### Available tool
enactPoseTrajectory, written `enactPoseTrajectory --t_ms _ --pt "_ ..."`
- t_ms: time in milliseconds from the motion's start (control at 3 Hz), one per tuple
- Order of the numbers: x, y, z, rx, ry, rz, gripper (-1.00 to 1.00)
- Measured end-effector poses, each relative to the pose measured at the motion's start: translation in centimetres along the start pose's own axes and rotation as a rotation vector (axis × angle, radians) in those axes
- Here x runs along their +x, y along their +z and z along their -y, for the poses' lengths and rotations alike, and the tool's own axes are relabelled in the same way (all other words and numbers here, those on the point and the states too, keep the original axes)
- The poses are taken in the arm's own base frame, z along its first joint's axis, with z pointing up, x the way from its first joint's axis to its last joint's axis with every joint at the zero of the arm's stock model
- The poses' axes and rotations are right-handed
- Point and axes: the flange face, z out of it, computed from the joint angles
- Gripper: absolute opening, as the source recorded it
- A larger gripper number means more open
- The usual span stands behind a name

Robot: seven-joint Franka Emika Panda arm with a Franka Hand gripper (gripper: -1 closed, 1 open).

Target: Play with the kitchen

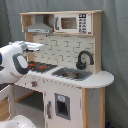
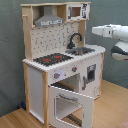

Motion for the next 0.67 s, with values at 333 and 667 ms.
enactPoseTrajectory --t_ms 333,667 --pt "-1.4 1.9 -0.6 -0.001 0.002 0.004 1.0" --pt "-2.8 3.8 -1.3 -0.003 0.0 0.004 1.0"
